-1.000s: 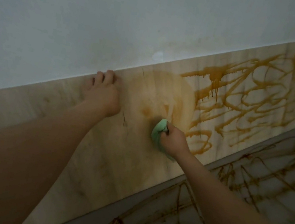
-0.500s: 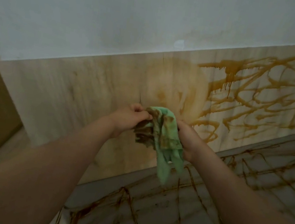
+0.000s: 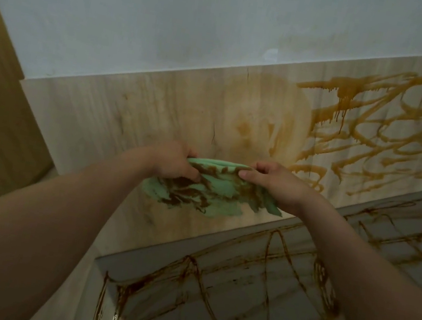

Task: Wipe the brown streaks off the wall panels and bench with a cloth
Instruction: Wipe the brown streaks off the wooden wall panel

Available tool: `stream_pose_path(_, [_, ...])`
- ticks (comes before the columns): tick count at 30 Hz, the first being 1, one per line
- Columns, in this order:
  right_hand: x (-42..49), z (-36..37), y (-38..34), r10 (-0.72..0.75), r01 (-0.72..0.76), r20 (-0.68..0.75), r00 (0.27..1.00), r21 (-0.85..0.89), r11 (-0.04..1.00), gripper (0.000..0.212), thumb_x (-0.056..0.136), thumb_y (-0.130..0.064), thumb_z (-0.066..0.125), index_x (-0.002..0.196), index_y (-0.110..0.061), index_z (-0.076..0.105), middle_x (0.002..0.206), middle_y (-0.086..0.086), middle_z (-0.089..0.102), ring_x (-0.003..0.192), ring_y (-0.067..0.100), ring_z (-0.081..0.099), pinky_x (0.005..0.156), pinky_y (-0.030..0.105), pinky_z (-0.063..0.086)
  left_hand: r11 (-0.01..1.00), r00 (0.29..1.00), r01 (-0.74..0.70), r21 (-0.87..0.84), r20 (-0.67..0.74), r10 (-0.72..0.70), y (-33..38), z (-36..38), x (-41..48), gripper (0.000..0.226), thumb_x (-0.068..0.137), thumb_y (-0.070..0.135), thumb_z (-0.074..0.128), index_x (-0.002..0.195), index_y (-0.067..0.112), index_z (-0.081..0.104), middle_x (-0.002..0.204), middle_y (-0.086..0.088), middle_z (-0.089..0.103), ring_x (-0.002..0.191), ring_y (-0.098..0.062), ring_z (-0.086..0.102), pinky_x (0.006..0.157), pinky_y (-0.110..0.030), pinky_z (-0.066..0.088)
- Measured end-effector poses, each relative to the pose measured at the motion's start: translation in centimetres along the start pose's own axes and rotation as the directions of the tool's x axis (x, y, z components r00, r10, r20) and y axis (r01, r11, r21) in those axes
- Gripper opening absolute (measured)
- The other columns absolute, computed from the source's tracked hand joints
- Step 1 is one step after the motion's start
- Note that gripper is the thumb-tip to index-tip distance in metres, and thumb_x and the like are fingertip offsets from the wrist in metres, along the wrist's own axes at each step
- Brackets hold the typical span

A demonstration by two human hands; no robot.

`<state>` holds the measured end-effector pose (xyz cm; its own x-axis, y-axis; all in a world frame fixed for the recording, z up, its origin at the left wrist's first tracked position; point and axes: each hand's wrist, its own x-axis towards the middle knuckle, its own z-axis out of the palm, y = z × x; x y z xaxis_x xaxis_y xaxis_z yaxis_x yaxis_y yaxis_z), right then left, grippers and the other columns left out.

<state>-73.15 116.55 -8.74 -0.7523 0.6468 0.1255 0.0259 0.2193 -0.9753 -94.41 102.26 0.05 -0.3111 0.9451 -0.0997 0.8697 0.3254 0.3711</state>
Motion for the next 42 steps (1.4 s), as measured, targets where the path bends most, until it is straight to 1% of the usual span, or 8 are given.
stream_pose_path(8, [-0.5, -2.0, -0.6, 0.075, -0.055, 0.144, 0.987, -0.139, 0.989, 0.036, 0.088, -0.041, 0.078, 0.100, -0.009, 0.065, 0.097, 0.007, 0.075, 0.091, 0.024, 0.074, 0.072, 0.031, 0.058, 0.930, 0.991, -0.013, -0.368, 0.121, 0.062, -1.0, 2.1, 0.8, 0.032, 0.089, 0.035, 0.079, 0.112, 0.013, 0.074, 0.102, -0.007, 0.079, 0.098, -0.026, 0.076, 0.099, -0.046, 0.058])
stream_pose_path(12, [-0.8, -2.6, -0.4, 0.108, -0.080, 0.057, 0.993, -0.359, 0.930, 0.051, 0.087, -0.058, 0.072, 0.100, -0.009, 0.070, 0.093, 0.002, 0.079, 0.085, 0.017, 0.077, 0.069, 0.025, 0.058, 0.962, 0.980, 0.020, -0.272, 0.198, 0.035, -0.8, 3.0, 1.2, 0.056, 0.078, 0.064, 0.079, 0.116, 0.023, 0.072, 0.104, 0.001, 0.079, 0.097, -0.020, 0.076, 0.096, -0.041, 0.058])
stream_pose_path(16, [-0.9, -3.6, 0.3, 0.169, -0.158, 0.165, 0.972, -0.080, 0.984, 0.056, 0.090, -0.050, 0.067, 0.118, -0.001, 0.066, 0.116, 0.017, 0.075, 0.109, 0.033, 0.073, 0.096, 0.045, 0.058, 0.899, 0.983, 0.132, -0.417, 0.170, -0.066, -0.1, 3.5, 1.3, 0.045, 0.099, 0.054, 0.049, 0.109, 0.018, 0.074, 0.103, -0.008, 0.079, 0.100, -0.028, 0.074, 0.098, -0.040, 0.055])
stream_pose_path(19, [-0.7, -5.3, 1.1, 0.156, -0.173, 0.195, 0.968, 0.074, 0.982, 0.064, 0.091, -0.039, 0.071, 0.131, 0.010, 0.057, 0.128, 0.025, 0.068, 0.119, 0.036, 0.068, 0.102, 0.044, 0.055, 0.859, 0.989, 0.016, -0.511, 0.134, 0.061, -0.8, 3.4, 2.0, 0.027, 0.095, 0.036, 0.065, 0.094, 0.010, 0.068, 0.096, -0.005, 0.074, 0.098, -0.026, 0.070, 0.094, -0.039, 0.051])
stream_pose_path(23, [-0.5, -5.4, 0.9, 0.027, -0.045, -0.058, 0.998, -0.331, 0.943, 0.033, 0.104, -0.039, 0.059, 0.104, -0.008, 0.072, 0.098, 0.007, 0.076, 0.090, 0.019, 0.070, 0.076, 0.027, 0.055, 0.755, 0.983, -0.164, -0.635, -0.040, 0.180, -1.4, 3.9, 3.0, 0.024, 0.096, 0.027, 0.072, 0.087, 0.006, 0.064, 0.093, -0.009, 0.068, 0.096, -0.021, 0.068, 0.092, -0.031, 0.059])
stream_pose_path(29, [-0.3, -5.1, 0.6, -0.006, -0.032, -0.188, 0.982, -0.198, 0.980, 0.041, 0.109, -0.046, 0.045, 0.113, -0.014, 0.071, 0.105, 0.006, 0.077, 0.100, 0.024, 0.074, 0.086, 0.037, 0.060, 0.962, 0.913, -0.228, 0.152, -0.309, 0.266, 0.2, 3.8, 3.5, 0.038, 0.108, 0.044, 0.045, 0.088, 0.014, 0.059, 0.078, 0.000, 0.059, 0.081, -0.023, 0.061, 0.065, -0.033, 0.040])
stream_pose_path(35, [-1.5, -6.1, 0.6, 0.108, -0.113, -0.037, 0.993, -0.183, 0.977, 0.039, 0.096, -0.046, 0.069, 0.104, -0.008, 0.069, 0.088, -0.006, 0.079, 0.081, 0.009, 0.076, 0.066, 0.020, 0.056, 0.975, 0.993, -0.097, -0.202, 0.046, 0.108, 1.0, 3.5, 2.4, 0.041, 0.092, 0.060, 0.066, 0.083, 0.020, 0.071, 0.076, 0.004, 0.074, 0.067, -0.012, 0.072, 0.056, -0.025, 0.052])
stream_pose_path(42, [-0.9, -3.6, 0.7, 0.236, -0.267, -0.162, 0.958, -0.215, 0.939, 0.027, 0.098, -0.038, 0.069, 0.098, -0.011, 0.072, 0.090, 0.003, 0.078, 0.083, 0.021, 0.077, 0.068, 0.032, 0.062, 0.819, 0.997, 0.051, -0.572, -0.015, -0.072, 0.9, 7.3, 4.8, 0.033, 0.104, 0.036, 0.060, 0.111, 0.007, 0.071, 0.103, -0.016, 0.077, 0.092, -0.031, 0.076, 0.082, -0.047, 0.064])
